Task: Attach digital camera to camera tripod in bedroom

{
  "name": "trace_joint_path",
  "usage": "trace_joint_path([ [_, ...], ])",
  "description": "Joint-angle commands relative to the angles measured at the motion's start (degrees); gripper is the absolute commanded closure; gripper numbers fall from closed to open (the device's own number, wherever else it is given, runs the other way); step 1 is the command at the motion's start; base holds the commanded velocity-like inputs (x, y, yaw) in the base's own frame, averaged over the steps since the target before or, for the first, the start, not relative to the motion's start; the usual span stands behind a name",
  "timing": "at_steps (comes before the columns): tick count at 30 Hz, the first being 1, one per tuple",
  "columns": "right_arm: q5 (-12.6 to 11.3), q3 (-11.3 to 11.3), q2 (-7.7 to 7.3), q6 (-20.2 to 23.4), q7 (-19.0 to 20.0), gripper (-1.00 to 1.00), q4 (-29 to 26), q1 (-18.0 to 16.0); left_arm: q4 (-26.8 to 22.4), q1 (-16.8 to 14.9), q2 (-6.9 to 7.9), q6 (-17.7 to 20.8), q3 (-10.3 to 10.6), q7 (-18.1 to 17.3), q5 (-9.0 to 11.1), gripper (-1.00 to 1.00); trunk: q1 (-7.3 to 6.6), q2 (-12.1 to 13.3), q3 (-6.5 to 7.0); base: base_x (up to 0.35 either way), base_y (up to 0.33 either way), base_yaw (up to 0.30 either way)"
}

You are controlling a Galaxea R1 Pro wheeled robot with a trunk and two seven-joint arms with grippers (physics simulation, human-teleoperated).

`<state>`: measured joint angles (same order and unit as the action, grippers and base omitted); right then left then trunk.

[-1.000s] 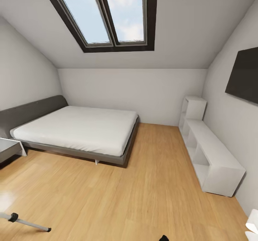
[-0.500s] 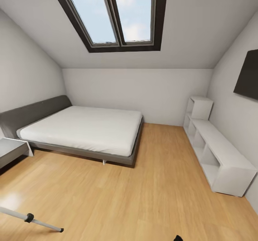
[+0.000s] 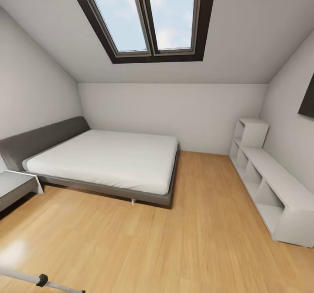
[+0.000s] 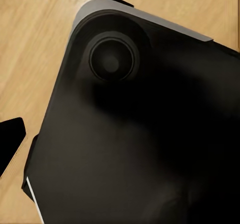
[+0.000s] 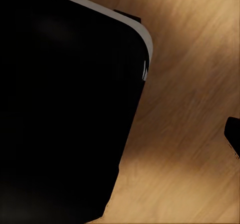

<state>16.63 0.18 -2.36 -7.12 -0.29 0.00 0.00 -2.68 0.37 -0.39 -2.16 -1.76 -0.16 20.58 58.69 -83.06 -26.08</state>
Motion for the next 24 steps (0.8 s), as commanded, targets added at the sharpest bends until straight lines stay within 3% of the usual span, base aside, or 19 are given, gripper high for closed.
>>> trace_joint_path([
  [1,0.25,-0.01,-0.01,-0.17,-0.04,-1.00,0.00,0.00,-0.08,0.02,-0.02,-0.07,-0.14,-0.02,0.19,-1.00,0.04,-0.02,-0.04,0.306,0.073,0.000],
  [24,0.25,-0.01,-0.01,-0.17,-0.06,-1.00,0.00,0.00,-0.05,0.05,-0.04,-0.12,-0.09,-0.02,0.08,-1.00,0.04,-0.02,-0.04,0.321,0.010,0.000],
])
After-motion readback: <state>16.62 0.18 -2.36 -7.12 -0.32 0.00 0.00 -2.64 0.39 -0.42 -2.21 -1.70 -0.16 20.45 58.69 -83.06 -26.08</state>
